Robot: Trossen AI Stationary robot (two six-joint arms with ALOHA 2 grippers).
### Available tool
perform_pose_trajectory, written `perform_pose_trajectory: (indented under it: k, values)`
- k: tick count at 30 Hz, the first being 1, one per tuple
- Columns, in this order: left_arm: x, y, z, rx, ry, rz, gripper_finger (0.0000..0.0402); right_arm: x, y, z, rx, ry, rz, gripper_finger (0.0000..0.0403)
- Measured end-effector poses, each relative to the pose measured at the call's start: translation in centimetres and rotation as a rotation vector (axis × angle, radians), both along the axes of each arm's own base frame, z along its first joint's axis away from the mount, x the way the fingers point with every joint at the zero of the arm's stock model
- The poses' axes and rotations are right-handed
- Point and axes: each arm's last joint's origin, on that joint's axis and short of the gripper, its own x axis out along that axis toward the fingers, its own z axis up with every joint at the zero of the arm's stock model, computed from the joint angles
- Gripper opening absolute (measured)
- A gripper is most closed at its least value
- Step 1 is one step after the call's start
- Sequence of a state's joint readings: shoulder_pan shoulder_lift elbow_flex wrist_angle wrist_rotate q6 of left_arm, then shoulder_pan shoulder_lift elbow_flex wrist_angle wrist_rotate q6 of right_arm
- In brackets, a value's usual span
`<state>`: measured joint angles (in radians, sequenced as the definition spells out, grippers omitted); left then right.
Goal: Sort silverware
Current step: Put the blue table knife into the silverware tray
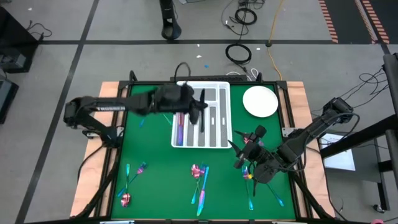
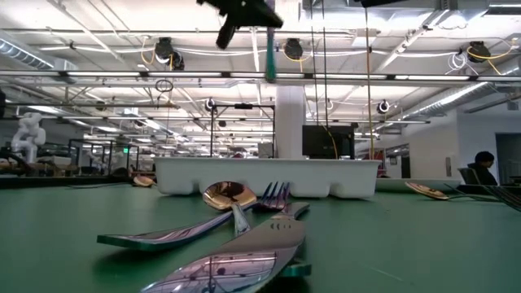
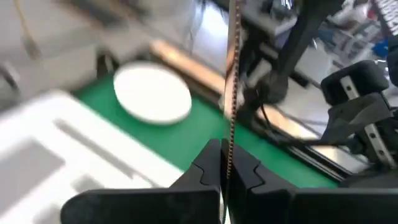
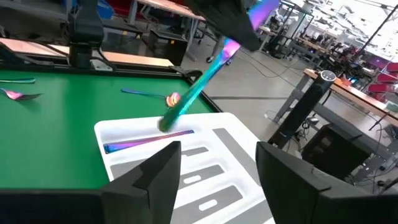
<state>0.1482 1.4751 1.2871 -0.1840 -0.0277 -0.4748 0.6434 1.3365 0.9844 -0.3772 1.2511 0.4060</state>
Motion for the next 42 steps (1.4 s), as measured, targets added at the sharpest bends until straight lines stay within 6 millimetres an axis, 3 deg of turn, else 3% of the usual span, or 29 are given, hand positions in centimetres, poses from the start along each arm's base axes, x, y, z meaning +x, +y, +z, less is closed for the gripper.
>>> perform_pose_trajectory:
  k: [4, 9, 12, 16, 25, 32, 42]
  values:
    - [-1.7, 4.0, -1.6, -0.278, 0.157, 0.037, 0.0000, 0.0, 0.0, 0.0, 0.002, -0.003, -0.002, 0.0195]
    - [-4.3, 8.1, -3.8, -0.409, 0.354, 0.180, 0.0000, 0.0, 0.0, 0.0, 0.001, -0.003, -0.002, 0.0195]
    - [-5.3, 9.4, -5.2, -0.501, 0.461, 0.247, 0.0000, 0.0, 0.0, 0.0, -0.011, 0.008, 0.001, 0.0194]
    - [-5.3, 9.2, -7.3, -0.599, 0.563, 0.275, 0.0000, 0.0, -0.1, 0.0, -0.043, 0.030, 0.005, 0.0194]
    - [-3.2, 8.3, -11.7, -0.844, 0.673, 0.337, 0.0000, 0.0, -0.1, 0.0, -0.081, 0.061, 0.014, 0.0194]
    - [-2.3, 8.6, -14.0, -0.878, 0.734, 0.345, 0.0000, 0.0, -0.1, 0.0, -0.083, 0.064, 0.014, 0.0194]
    - [-2.2, 9.3, -15.8, -0.897, 0.785, 0.369, 0.0000, 0.0, -0.1, 0.0, -0.083, 0.065, 0.015, 0.0194]
